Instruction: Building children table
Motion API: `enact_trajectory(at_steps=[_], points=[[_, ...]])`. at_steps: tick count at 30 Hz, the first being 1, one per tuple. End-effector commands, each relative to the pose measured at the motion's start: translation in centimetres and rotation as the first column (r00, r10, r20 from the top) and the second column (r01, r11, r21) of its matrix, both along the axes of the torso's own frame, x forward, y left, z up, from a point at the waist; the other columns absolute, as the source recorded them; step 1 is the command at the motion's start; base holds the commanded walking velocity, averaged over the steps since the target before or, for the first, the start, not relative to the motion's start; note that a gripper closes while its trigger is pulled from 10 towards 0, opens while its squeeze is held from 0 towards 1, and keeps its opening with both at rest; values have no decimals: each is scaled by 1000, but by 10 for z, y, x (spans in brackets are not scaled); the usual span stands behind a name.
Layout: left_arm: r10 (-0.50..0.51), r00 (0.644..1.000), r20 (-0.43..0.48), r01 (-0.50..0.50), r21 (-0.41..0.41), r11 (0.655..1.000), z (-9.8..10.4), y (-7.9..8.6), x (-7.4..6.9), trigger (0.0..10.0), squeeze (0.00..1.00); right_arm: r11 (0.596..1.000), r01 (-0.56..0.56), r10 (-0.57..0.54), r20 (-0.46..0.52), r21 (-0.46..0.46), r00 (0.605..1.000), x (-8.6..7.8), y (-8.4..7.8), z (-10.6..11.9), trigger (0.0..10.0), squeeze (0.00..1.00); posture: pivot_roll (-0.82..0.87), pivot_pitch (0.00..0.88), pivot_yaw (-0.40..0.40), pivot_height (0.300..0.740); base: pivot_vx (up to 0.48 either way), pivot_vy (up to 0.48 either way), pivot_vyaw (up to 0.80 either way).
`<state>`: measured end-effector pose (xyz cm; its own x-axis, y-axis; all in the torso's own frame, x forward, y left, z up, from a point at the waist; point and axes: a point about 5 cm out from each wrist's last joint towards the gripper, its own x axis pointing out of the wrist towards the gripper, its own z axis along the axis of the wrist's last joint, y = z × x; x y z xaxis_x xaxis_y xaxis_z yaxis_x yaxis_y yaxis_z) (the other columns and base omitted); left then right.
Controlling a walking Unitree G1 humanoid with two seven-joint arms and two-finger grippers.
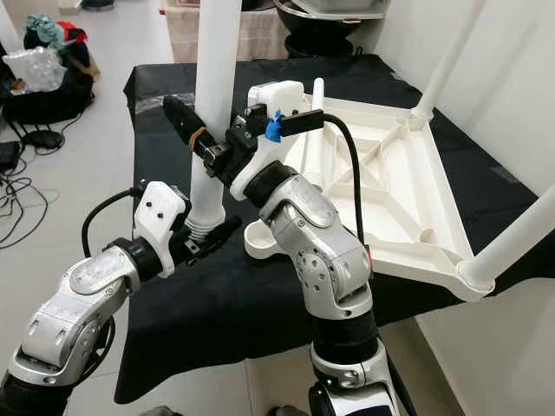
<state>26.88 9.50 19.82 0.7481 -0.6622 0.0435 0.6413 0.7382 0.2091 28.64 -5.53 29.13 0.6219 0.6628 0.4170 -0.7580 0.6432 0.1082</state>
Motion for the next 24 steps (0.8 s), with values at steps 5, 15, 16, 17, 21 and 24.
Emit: enact_trajectory(at_steps=[5,15,16,17,21,24], points=[[-60,998,9,59,57,997,-5,-10,-5,10000,0,1000,-4,4,-6,5,1000,-2,1,0,10000,0,13,80,-46,740,0,0,0],[-57,998,36,54,82,995,-4,-6,-7,10000,0,1000,10,-10,-24,-10,1000,0,0,-3,10000,0,12,69,-42,740,0,0,0],[-59,998,37,56,87,995,-4,-6,-7,10000,0,1000,18,-18,-20,-15,1000,1,0,-3,10000,553,14,67,-41,740,0,0,0],[-59,998,37,56,87,995,-4,-6,-7,10000,0,1000,18,-18,-20,-15,1000,1,0,-3,10000,553,14,67,-41,740,0,0,0],[-59,997,45,55,95,994,-4,-6,-8,10000,0,1000,18,-19,-22,-24,1000,3,0,-4,10000,1000,17,68,-44,740,0,0,0],[-60,997,49,55,102,993,-4,-5,-8,10000,0,999,13,-14,-29,-31,999,3,2,-4,10000,753,17,71,-44,740,0,0,0]])
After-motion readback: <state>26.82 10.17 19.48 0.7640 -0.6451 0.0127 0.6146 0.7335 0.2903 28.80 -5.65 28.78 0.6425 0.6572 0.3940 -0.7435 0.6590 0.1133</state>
